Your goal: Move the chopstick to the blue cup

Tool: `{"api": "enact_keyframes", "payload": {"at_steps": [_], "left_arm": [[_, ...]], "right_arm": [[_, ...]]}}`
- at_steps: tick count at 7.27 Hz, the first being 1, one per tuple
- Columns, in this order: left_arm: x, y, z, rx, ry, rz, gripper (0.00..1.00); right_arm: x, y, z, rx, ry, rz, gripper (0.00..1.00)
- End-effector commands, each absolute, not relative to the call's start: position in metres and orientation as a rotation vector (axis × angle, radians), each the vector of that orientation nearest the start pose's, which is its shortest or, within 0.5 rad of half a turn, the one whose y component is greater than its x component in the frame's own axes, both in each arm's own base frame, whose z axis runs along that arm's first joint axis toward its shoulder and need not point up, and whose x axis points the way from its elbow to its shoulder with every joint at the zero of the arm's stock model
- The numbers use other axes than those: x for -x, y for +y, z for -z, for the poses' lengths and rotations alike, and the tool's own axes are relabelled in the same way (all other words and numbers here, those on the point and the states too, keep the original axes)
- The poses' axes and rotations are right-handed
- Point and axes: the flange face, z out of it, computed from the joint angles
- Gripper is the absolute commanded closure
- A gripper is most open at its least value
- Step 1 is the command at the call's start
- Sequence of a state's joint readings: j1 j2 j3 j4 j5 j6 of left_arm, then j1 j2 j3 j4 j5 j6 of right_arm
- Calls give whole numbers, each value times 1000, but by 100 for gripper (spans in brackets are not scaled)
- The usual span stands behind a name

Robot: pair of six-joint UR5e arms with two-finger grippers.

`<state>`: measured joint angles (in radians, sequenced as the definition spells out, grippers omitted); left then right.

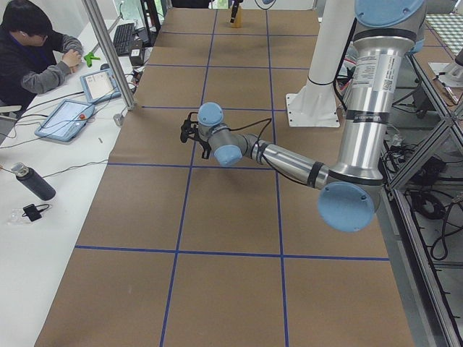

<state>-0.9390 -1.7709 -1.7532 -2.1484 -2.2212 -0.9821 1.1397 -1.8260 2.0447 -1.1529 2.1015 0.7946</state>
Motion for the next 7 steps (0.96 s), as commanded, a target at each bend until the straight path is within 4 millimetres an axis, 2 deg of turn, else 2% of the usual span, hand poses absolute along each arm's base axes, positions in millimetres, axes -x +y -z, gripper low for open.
{"api": "enact_keyframes", "payload": {"at_steps": [1, 2, 3, 4, 5, 7], "left_arm": [[-411, -497, -269, -147, 983, 95, 100], [-468, -469, -227, -134, 955, 108, 100], [-497, -459, -197, -111, 954, 132, 100], [-527, -457, -176, -112, 940, 148, 100], [-551, -450, -171, -134, 919, 147, 100], [-554, -446, -168, -135, 923, 139, 100]], "right_arm": [[96, -405, -498, -213, -777, -173, 0], [98, -411, -499, -214, -778, -176, 0], [100, -415, -502, -211, -776, -175, 0], [102, -418, -503, -211, -776, -175, 0], [101, -418, -502, -213, -777, -176, 0], [102, -417, -502, -211, -778, -174, 0]]}}
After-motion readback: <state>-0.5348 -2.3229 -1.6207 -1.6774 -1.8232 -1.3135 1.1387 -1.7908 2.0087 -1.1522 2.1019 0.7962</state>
